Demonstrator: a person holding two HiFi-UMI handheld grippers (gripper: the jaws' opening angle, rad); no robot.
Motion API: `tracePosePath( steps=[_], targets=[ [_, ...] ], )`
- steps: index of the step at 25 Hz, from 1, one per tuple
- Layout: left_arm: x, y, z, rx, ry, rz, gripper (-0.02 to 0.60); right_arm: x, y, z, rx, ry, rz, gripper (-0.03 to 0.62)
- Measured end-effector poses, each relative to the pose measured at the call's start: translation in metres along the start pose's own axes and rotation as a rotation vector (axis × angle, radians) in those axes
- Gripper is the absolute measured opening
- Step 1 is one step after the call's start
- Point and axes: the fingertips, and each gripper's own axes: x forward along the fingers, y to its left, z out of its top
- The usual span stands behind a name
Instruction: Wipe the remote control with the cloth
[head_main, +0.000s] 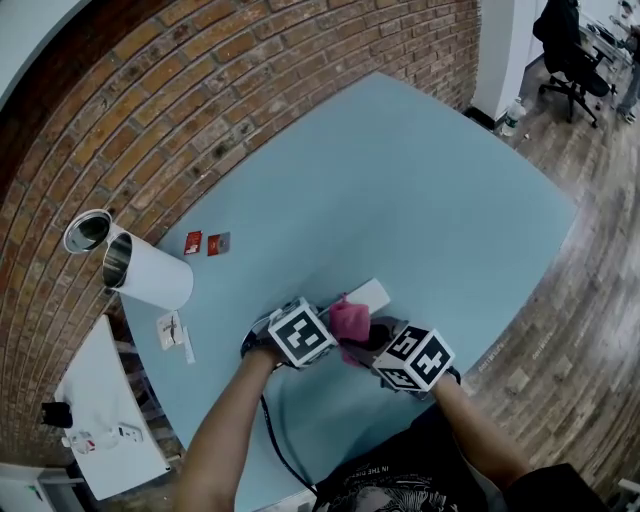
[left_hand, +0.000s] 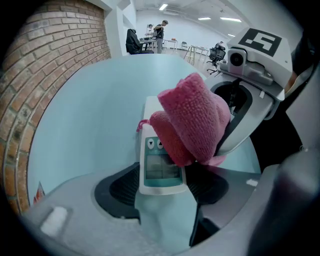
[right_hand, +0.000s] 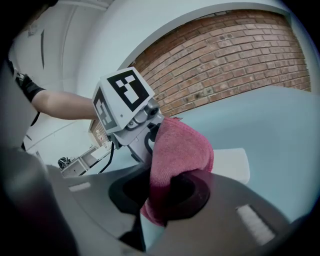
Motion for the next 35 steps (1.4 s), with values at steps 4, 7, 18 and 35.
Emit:
tracePosePath(
  steps=[4,7,18,35],
  targets=[
    [0.000,0.001,-0.001,-0.006,0.005,0.004,0.295,-0.007,-0.004,0.015,-0.030,0.004,0.037,0.067],
    [0.003,-0.001,-0.001,-0.009,0.002,-0.002,0.293,-0.014,-0.010,0.041,-0.069,-0.019,0.053,0.067],
    [0.003,-0.004,-0.002,-0.017,0.034,-0.007,0.295,0.025,-0.056,0.099,-0.251,-0.005,0.035,0.067],
    [0.004,-0.004,-0.003,-0.022,0.090,-0.026,0.296,0.069,-0.052,0.082,-0.475,0.162,0.244,0.067]
  ],
)
